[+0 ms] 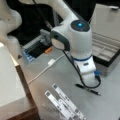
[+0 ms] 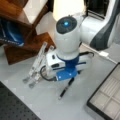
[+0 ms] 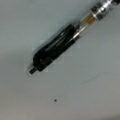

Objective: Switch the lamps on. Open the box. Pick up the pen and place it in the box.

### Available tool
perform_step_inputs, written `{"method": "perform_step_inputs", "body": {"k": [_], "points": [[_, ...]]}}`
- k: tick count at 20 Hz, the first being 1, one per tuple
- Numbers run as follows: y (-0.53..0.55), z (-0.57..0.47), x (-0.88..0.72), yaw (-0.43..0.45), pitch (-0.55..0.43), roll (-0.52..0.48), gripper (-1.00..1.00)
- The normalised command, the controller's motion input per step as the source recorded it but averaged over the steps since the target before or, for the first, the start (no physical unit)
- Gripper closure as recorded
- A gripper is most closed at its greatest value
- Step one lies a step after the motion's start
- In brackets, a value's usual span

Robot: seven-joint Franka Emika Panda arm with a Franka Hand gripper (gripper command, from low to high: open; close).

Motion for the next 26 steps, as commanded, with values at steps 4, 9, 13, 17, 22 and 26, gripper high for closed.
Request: {"method": "perform_step_inputs", "body": {"k": [4,9,13,17,22,26], "points": [[-0.04,-0.07,0.43,0.130,0.208,0.038,-1.00],[-0.01,-0.07,0.36,0.048,0.200,0.060,-1.00],[-0.02,-0.12,0.31,0.025,0.171,0.084,-1.00],[-0.03,-0.11,0.29,-0.001,0.119,0.069,-1.00],[-0.03,-0.04,0.24,-0.008,0.078,0.031,-1.00],[-0.02,-0.01,0.19,-0.012,0.022,-0.008,-1.00]]}}
